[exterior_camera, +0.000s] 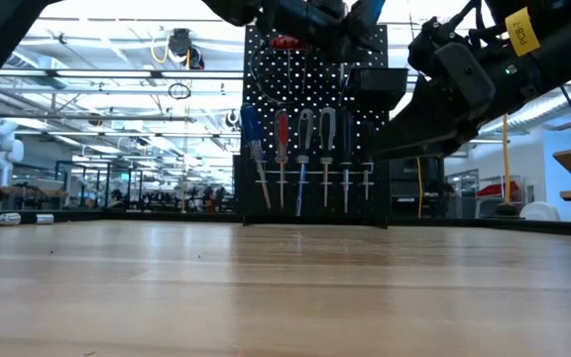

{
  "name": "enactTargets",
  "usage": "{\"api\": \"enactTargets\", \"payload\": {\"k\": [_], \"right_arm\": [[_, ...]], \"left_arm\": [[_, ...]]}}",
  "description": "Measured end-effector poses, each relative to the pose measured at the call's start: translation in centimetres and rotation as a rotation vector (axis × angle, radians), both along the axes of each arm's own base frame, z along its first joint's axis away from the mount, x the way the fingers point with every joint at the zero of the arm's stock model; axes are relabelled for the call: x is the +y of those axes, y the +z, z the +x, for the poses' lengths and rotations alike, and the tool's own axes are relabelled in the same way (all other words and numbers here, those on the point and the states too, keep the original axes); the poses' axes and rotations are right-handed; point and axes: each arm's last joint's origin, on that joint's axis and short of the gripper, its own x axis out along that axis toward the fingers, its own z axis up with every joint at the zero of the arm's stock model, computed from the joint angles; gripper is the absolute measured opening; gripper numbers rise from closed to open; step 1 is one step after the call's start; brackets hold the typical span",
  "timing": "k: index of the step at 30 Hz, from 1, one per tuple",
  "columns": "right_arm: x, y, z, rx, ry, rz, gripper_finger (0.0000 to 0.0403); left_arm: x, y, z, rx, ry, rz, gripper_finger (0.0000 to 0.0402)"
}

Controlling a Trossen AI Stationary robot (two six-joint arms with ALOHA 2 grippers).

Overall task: Hang tools onto peg board
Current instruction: Put the silver socket into the black bin on the peg board

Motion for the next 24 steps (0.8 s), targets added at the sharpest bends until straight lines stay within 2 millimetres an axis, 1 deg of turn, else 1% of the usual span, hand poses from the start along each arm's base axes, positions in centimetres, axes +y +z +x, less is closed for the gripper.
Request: {"api": "enactTargets", "payload": {"k": [3, 7, 10, 13, 16, 19, 21, 24], "right_arm": [[0.0, 0.0, 0.0, 0.0, 0.001, 0.002, 0.0238], [0.1, 0.0, 0.0, 0.005, 0.024, 0.014, 0.0238], [0.1, 0.0, 0.0, 0.007, 0.026, 0.012, 0.0238], [0.1, 0.0, 0.0, 0.008, 0.026, 0.012, 0.0238], [0.1, 0.0, 0.0, 0.008, 0.026, 0.011, 0.0238], [0.1, 0.0, 0.0, 0.005, 0.025, 0.012, 0.0238], [0.1, 0.0, 0.0, 0.004, 0.025, 0.012, 0.0238], [0.1, 0.0, 0.0, 0.004, 0.025, 0.012, 0.0238]], "left_arm": [[-0.9, 1.3, -1.0, 0.033, -0.016, 0.006, 0.0189], [-3.0, 3.6, -3.4, 0.156, -0.046, 0.041, 0.019], [-4.7, 5.1, -6.0, 0.289, -0.034, 0.046, 0.019], [-6.3, 6.3, -9.3, 0.436, -0.04, 0.019, 0.0191], [-7.6, 6.7, -13.1, 0.6, -0.035, -0.092, 0.0191], [-8.6, 6.6, -17.0, 0.788, 0.013, -0.237, 0.0191], [-9.2, 6.3, -19.3, 0.902, 0.082, -0.349, 0.0191], [-10.1, 5.3, -22.3, 1.013, 0.303, -0.485, 0.0191]]}}
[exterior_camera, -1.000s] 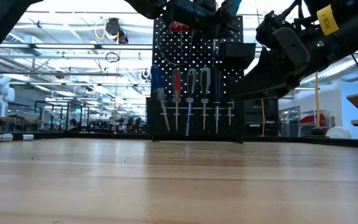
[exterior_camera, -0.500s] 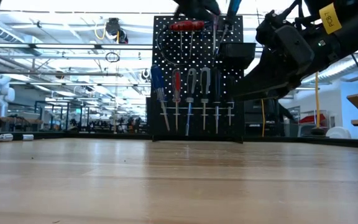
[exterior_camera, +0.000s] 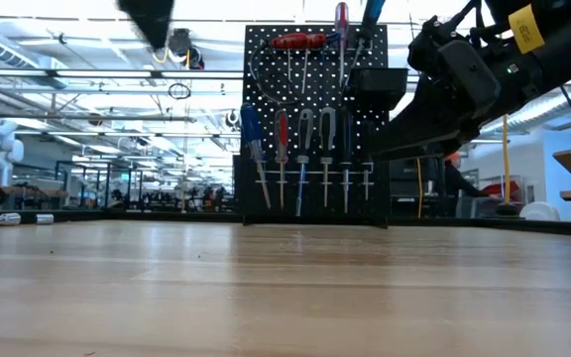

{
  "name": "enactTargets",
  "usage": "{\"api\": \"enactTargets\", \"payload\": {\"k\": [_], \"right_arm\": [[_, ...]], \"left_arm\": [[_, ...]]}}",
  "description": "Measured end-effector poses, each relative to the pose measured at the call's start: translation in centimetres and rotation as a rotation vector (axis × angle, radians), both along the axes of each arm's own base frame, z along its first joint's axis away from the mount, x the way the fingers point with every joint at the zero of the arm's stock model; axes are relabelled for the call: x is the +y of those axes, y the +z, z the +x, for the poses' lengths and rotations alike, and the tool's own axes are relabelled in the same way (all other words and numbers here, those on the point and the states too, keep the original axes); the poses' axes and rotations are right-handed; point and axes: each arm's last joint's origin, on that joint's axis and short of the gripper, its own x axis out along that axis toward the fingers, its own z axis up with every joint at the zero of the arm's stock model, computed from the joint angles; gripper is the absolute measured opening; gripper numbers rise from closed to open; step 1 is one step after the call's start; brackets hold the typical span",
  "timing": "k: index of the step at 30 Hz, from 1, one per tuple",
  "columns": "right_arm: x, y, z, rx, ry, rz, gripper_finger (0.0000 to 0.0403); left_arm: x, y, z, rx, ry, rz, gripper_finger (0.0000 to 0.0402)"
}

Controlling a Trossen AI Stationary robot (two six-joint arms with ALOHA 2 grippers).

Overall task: Hang tools onto peg board
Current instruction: Put the silver socket into the black bin on the peg board

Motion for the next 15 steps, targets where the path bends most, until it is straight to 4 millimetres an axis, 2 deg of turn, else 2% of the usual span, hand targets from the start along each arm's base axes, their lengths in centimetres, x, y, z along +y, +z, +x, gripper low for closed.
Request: {"api": "enactTargets", "payload": {"k": [2, 6, 9, 12, 15], "right_arm": [[0.0, 0.0, 0.0, 0.0, 0.0, 0.0, 0.0238], [0.0, 0.0, 0.0, 0.0, 0.0, 0.0, 0.0238], [0.0, 0.0, 0.0, 0.0, 0.0, 0.0, 0.0238], [0.0, 0.0, 0.0, 0.001, 0.0, -0.001, 0.0238], [0.0, 0.0, 0.0, 0.002, 0.0, 0.0, 0.0238]], "left_arm": [[-0.5, -0.9, -0.8, 0.024, 0.095, 0.024, 0.0191], [-0.8, -3.5, -2.5, 0.075, 0.152, -0.031, 0.0191], [-0.1, -6.9, -3.7, 0.19, 0.236, -0.028, 0.0191], [0.5, -10.1, -5.1, 0.266, 0.265, -0.13, 0.0191], [1.2, -12.7, -6.3, 0.258, 0.281, -0.18, 0.0191]]}}
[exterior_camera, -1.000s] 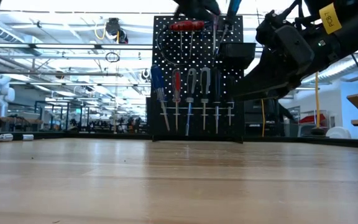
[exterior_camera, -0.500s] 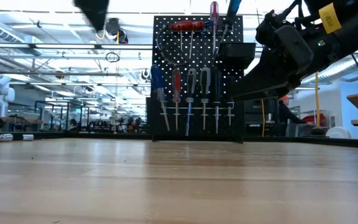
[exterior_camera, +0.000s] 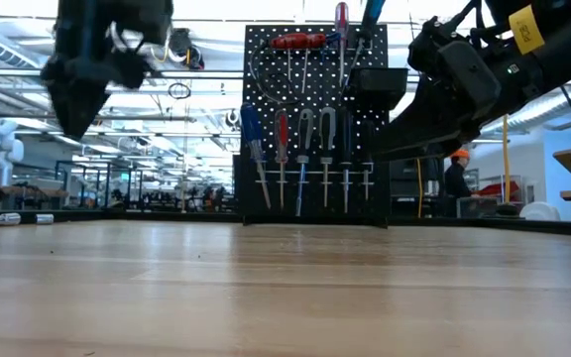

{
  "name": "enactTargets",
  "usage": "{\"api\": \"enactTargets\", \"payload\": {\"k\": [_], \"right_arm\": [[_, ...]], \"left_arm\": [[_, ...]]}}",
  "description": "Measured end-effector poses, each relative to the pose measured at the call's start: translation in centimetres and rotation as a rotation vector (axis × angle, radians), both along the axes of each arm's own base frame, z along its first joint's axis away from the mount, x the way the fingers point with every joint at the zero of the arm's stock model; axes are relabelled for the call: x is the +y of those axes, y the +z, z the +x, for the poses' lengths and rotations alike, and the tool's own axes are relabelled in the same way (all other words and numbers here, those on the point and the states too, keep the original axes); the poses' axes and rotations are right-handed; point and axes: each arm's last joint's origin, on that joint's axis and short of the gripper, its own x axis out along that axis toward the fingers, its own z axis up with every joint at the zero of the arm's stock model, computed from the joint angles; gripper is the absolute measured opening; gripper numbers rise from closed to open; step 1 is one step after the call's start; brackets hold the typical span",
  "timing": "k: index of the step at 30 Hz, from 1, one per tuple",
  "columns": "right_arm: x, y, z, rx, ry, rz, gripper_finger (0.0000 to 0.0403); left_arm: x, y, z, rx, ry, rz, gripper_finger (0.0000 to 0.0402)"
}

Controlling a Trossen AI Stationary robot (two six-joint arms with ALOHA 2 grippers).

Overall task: Hang tools onto peg board
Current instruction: Put the silver socket into the black bin on the peg board

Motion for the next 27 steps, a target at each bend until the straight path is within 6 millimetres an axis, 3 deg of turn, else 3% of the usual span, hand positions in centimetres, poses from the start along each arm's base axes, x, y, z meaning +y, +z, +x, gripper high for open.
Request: {"api": "enactTargets", "payload": {"k": [9, 16, 27], "right_arm": [[0.1, 0.1, 0.1, -0.007, 0.017, 0.013, 0.0238], [0.1, 0.1, 0.1, -0.007, 0.017, 0.013, 0.0238], [0.1, 0.1, 0.1, -0.006, 0.019, 0.006, 0.0238]], "left_arm": [[2.4, -4.0, -4.2, 0.008, 0.159, 0.013, 0.0191], [4.1, -6.2, -4.8, -0.004, 0.158, 0.023, 0.0191], [5.6, -7.1, -4.4, -0.014, 0.304, 0.023, 0.0191]]}}
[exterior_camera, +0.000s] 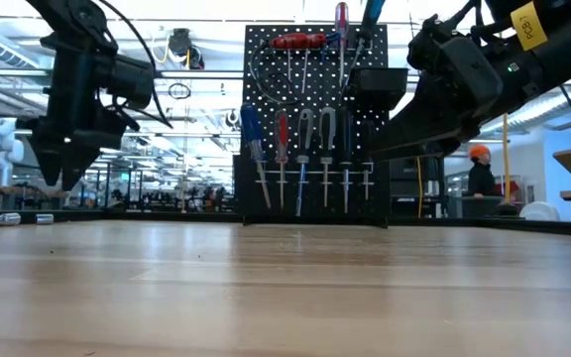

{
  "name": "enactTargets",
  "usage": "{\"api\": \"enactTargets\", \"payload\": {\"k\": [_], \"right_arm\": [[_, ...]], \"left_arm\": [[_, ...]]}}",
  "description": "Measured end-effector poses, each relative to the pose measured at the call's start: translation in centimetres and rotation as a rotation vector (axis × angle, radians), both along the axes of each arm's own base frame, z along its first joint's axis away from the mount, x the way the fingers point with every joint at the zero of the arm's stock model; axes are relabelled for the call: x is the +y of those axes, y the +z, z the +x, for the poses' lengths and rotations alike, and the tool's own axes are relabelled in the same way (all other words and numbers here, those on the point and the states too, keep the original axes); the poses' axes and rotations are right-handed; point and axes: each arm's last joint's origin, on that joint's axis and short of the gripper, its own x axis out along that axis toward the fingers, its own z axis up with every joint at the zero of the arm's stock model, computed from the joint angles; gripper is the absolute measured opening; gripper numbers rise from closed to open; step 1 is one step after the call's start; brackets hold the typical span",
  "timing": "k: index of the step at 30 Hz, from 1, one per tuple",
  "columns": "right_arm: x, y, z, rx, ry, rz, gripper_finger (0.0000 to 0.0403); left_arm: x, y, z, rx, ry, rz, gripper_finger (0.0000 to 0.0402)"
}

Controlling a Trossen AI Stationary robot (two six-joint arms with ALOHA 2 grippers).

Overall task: Hang tools onto peg board
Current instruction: Put the silver socket into the black bin on the peg board

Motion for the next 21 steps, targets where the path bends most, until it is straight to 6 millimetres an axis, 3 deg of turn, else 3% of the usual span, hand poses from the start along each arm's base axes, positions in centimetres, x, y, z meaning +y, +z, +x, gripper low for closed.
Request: {"api": "enactTargets", "payload": {"k": [8, 14, 21], "right_arm": [[0.0, -0.1, 0.0, 0.008, 0.005, -0.009, 0.0238], [0.0, -0.1, 0.0, 0.012, 0.008, -0.013, 0.0238], [0.0, -0.1, 0.0, 0.014, 0.008, -0.012, 0.0238]], "left_arm": [[-0.6, -3.6, -0.9, 0.05, 0.111, -0.009, 0.0191], [0.3, -3.5, -0.4, 0.023, 0.176, 0.147, 0.0191], [0.3, -3.9, -0.8, 0.053, 0.186, 0.132, 0.0191]]}}
